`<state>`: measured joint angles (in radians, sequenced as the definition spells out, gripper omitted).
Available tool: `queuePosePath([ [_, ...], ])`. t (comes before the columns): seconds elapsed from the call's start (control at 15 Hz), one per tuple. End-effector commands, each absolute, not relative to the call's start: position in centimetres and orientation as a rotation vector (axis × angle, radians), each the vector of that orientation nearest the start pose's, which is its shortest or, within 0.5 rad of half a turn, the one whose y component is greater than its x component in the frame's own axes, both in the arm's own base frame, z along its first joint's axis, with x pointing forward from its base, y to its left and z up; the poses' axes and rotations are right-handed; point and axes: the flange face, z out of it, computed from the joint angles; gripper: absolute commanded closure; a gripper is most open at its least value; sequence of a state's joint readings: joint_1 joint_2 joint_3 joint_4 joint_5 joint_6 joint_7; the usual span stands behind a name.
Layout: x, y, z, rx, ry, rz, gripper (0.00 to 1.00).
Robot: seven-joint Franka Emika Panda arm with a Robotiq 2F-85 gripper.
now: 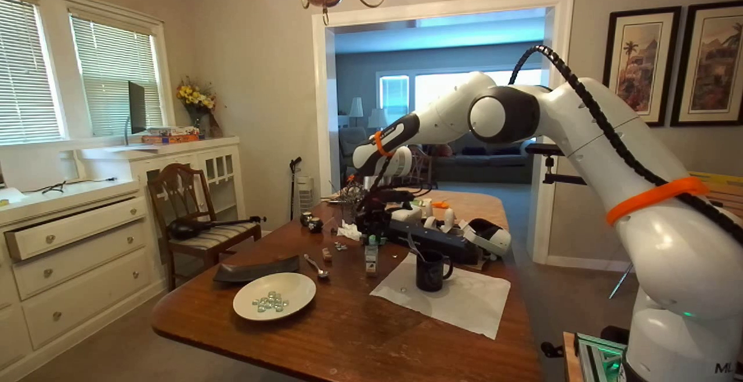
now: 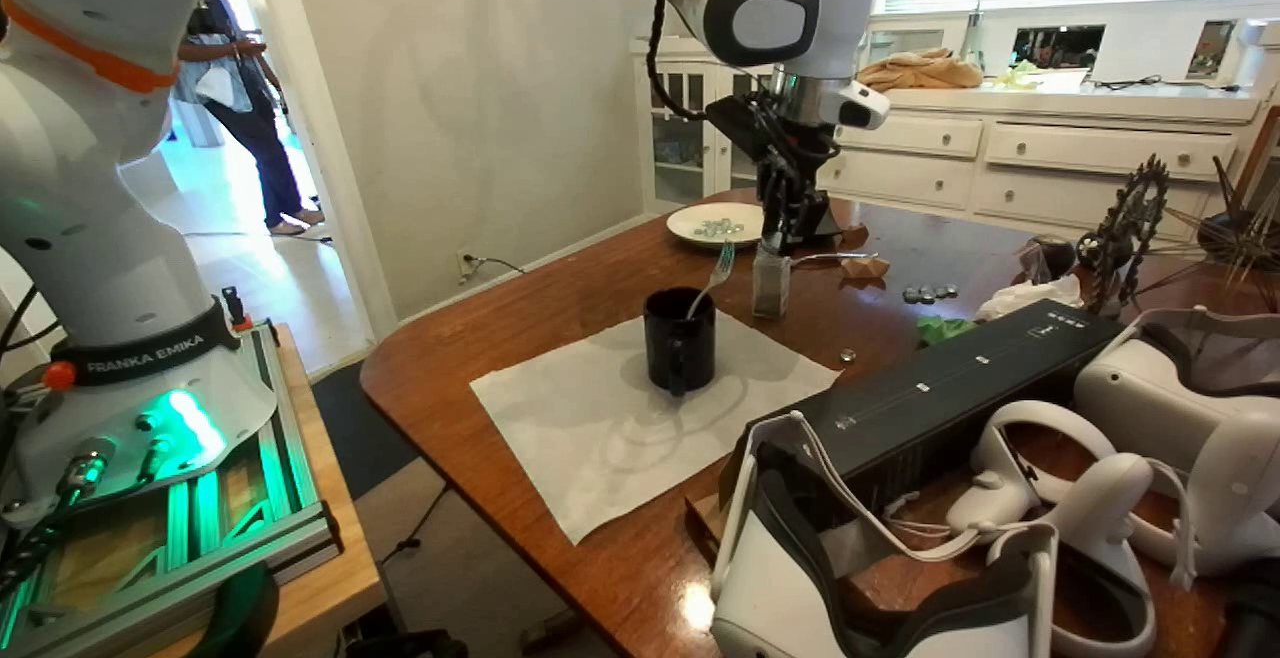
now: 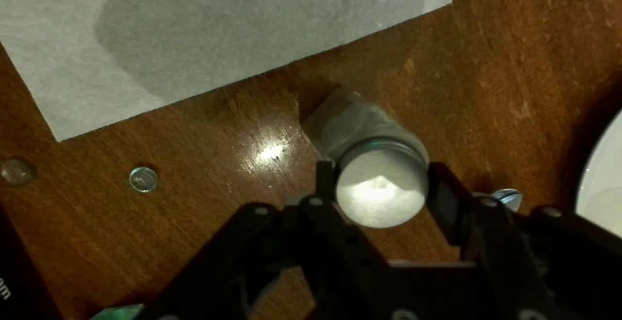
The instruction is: Remove the lid from the bottle and put it on the table
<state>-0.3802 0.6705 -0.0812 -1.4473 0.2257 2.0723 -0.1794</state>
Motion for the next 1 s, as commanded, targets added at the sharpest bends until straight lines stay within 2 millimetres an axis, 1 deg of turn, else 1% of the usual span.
queuePosePath([
  [0.0, 65.0, -29.9, 29.7, -2.958, 0.580, 0.019, 0.73],
  [0.07, 65.0, -29.9, 29.8, -2.963, 0.577, 0.021, 0.77],
  [0.2, 65.1, -29.9, 29.9, -2.969, 0.569, 0.019, 0.77],
  [0.47, 65.3, -29.5, 30.8, -3.030, 0.489, 0.012, 0.77],
  [0.67, 65.7, -28.5, 32.8, -3.108, 0.383, -0.018, 0.77],
  [0.8, 66.3, -27.4, 34.6, -3.159, 0.280, -0.047, 0.77],
  [0.93, 67.4, -25.8, 36.1, -3.210, 0.169, -0.090, 0.77],
])
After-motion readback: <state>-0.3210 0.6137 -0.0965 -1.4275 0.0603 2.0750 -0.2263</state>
